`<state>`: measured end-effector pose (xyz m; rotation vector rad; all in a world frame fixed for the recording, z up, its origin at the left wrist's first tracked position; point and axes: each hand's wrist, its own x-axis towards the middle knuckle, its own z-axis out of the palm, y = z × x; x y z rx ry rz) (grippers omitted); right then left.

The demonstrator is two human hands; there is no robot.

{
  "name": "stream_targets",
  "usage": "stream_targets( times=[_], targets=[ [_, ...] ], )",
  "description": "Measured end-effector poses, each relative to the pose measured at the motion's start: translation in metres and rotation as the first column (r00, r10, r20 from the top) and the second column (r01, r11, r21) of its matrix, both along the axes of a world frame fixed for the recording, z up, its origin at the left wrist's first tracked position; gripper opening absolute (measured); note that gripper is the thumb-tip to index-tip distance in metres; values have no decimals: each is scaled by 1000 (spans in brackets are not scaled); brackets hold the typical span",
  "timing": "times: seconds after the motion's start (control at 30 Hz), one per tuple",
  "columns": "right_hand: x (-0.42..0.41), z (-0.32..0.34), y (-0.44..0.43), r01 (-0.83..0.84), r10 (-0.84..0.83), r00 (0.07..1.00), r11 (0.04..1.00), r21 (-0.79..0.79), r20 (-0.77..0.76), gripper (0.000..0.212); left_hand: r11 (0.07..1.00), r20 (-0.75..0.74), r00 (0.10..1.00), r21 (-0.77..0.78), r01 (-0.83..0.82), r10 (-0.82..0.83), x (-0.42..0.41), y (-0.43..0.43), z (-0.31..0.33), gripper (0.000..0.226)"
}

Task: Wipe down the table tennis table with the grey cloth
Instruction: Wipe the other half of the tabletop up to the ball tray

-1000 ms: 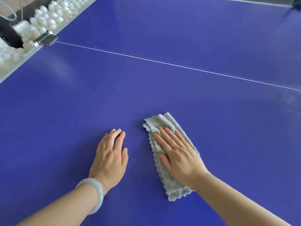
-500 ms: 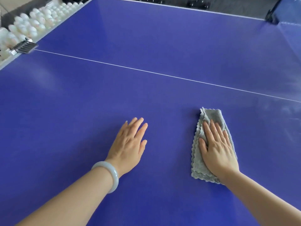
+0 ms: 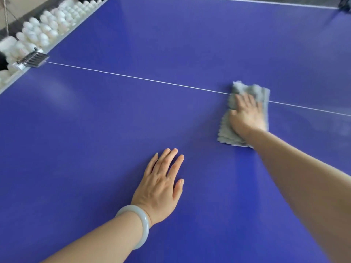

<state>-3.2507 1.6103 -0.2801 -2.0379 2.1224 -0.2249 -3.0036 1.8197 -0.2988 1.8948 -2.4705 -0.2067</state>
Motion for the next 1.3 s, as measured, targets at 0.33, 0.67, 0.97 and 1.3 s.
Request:
stream_targets(
  times=[0.33,0.67,0.97,1.3],
  targets=[
    [-26,-12,54,-440,435,897,894,-83,-71,55,1000,-27,1000,-18,-2,1,-2,0,4,60],
    [65,-16,150,-321,319,947,946,-56,-29,57,1000,-14,1000,10,-11,11,-1,0,5,68],
    [-69,-10,153,135,-133,990,990,34,-45,60,1000,-65,998,-9,-19,18,0,-1,0,61],
    [68,-20,292,-328,327,944,944,-22,-49,57,999,-291,956,28,30,-21,10,7,11,50]
  ],
)
